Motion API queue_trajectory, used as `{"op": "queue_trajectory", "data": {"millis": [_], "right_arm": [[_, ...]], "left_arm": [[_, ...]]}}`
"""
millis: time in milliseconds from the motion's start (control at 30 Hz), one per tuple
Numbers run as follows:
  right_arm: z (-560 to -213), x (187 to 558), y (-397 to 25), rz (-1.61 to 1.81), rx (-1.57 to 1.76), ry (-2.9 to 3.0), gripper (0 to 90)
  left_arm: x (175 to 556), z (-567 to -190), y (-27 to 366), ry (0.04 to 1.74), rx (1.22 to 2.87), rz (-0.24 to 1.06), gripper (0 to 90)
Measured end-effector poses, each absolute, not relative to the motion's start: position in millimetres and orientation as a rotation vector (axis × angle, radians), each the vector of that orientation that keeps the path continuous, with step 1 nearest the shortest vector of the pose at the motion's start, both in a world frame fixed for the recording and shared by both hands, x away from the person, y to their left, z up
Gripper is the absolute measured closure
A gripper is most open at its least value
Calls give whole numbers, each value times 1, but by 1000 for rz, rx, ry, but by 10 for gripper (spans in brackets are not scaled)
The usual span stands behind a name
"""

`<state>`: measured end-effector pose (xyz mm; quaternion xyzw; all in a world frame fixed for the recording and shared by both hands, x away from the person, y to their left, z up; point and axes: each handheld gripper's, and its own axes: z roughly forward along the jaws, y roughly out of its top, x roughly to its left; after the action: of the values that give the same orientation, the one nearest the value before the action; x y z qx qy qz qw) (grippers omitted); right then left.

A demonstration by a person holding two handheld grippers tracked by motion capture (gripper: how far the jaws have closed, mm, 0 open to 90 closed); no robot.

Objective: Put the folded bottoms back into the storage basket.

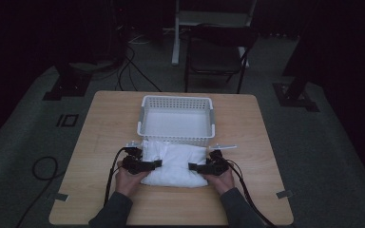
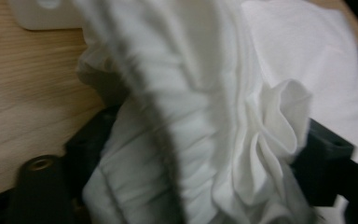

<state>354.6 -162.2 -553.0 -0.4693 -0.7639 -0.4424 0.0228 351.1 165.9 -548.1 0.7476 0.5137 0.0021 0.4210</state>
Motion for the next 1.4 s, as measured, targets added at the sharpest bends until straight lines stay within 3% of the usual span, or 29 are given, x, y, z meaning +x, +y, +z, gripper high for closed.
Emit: {"op": "queue_trajectory", "data": {"millis": [200,267,333,433,800,1400], "right_arm": [[-555,357,-163,-1379,-1430,-2314,360],[-557,358,-164,-1390,-1427,-2268,450],[-557,358,-167,-1433,-1412,-2237,594],[-552,354,-166,-1455,-1394,-2276,667],[-543,344,-158,-1464,-1361,-2427,686],[-520,332,-159,-1571,-1305,-2518,698]], "left_arm": [[352,-549,168,1272,1850,-76,387],[349,-545,167,1258,1869,-39,440],[346,-542,164,1247,1883,1,488],[343,-539,164,1236,1887,25,509],[339,-542,165,1240,1872,40,487],[317,-511,157,1190,1858,206,538]]}}
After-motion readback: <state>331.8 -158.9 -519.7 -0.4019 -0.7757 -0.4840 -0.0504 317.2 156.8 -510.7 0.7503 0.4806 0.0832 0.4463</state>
